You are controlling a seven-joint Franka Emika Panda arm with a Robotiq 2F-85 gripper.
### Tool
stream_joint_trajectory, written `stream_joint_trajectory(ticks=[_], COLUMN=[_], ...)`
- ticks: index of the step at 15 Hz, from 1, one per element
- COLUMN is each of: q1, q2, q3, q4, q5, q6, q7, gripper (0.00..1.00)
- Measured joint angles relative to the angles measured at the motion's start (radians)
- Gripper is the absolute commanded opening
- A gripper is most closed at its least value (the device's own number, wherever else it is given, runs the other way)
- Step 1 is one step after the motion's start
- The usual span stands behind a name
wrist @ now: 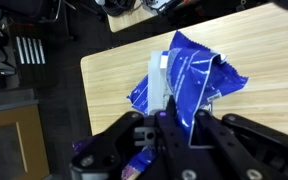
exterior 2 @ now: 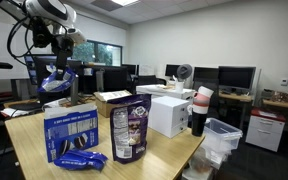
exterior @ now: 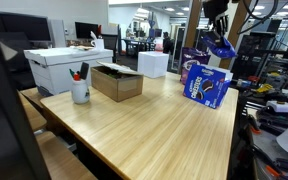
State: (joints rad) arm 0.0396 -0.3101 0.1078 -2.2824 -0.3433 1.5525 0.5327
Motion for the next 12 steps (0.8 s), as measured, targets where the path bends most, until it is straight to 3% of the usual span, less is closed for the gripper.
stream_joint_trajectory(ticks=[12], q1=[-0.052], q2=[0.020], q3=[-0.077], q4=[-0.147], q5=[0.000], q6=[0.152], q7=[-0.012], gripper=[0.06])
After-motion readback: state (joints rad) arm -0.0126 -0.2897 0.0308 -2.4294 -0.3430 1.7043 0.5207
